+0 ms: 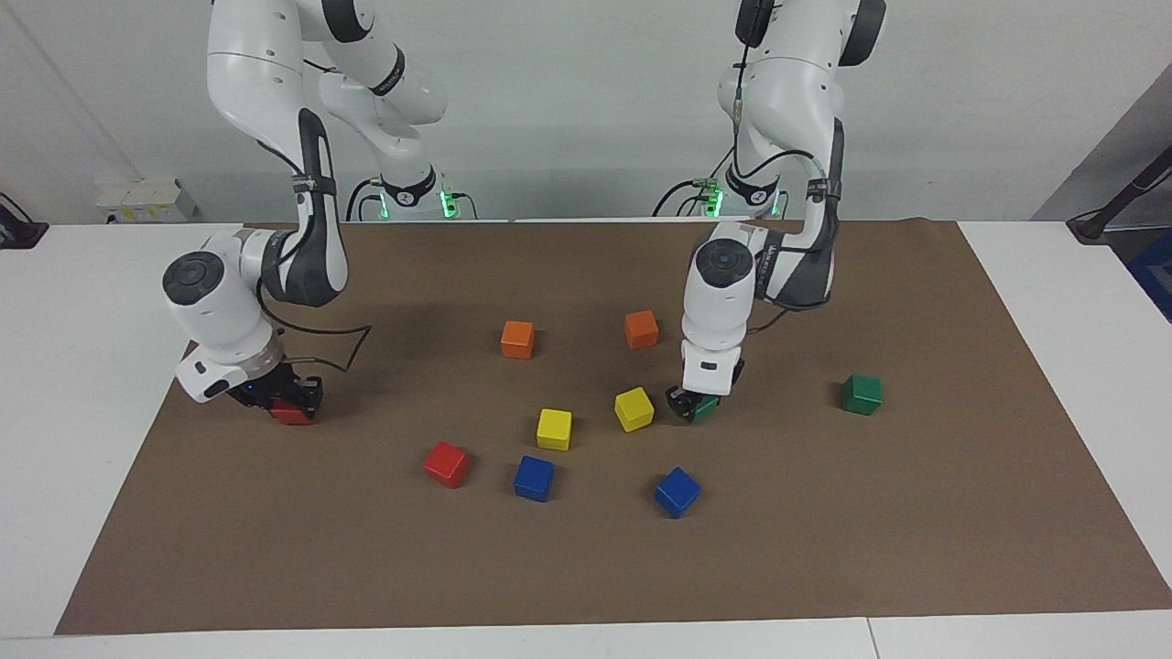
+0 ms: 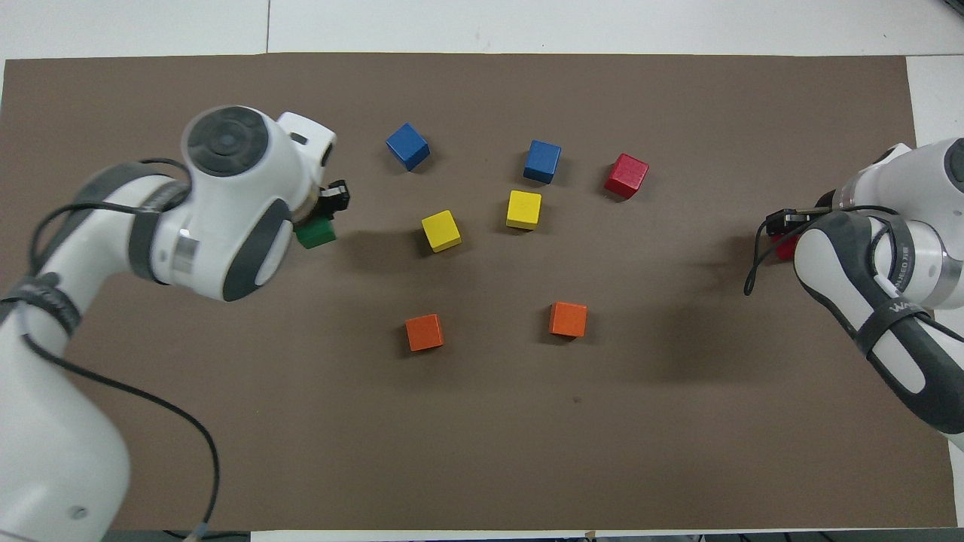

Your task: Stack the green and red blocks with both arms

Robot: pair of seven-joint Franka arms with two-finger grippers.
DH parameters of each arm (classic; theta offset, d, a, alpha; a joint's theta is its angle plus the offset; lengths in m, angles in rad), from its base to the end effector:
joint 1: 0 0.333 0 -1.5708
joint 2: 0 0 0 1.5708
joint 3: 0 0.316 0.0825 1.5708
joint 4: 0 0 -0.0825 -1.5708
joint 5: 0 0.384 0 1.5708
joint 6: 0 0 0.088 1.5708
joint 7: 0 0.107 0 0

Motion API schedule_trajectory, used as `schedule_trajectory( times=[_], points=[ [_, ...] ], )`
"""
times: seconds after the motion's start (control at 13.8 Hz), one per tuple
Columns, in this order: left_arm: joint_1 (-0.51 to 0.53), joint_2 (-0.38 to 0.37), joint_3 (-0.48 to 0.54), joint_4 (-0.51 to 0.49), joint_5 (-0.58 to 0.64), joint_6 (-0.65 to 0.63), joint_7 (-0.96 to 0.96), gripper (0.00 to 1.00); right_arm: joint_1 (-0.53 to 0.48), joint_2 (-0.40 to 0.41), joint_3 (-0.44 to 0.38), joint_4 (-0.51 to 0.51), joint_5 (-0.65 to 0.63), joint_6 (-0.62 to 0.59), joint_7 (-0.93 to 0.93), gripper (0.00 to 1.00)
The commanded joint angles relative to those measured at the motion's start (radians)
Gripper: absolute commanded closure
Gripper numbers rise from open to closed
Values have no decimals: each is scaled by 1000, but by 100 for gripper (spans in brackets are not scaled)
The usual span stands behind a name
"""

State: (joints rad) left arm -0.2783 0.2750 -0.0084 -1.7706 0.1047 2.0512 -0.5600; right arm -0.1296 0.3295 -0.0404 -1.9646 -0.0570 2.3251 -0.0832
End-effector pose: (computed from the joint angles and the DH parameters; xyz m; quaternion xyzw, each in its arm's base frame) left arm 0.6090 -0.1733 0.4063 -0.9926 -0.1124 -0.0212 0.0402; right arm 0.6052 -0.1039 0.3090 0.9992 -0.0230 0.0119 0.0293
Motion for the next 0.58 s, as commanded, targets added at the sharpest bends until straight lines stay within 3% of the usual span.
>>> schedule_trajectory(
  times=[0.0,0.29,0.51],
  points=[
    [158,-100,-7,-44,-72,-84,399,100,-8,-21,11,19,-23,-57,7,0],
    [289,-94,-5,-92,-97,-26,759,100,79,12,11,252,-44,-275,32,0],
    [303,-59,-5,-93,-106,7,853,100,188,66,11,372,-43,-317,172,0]
  ],
)
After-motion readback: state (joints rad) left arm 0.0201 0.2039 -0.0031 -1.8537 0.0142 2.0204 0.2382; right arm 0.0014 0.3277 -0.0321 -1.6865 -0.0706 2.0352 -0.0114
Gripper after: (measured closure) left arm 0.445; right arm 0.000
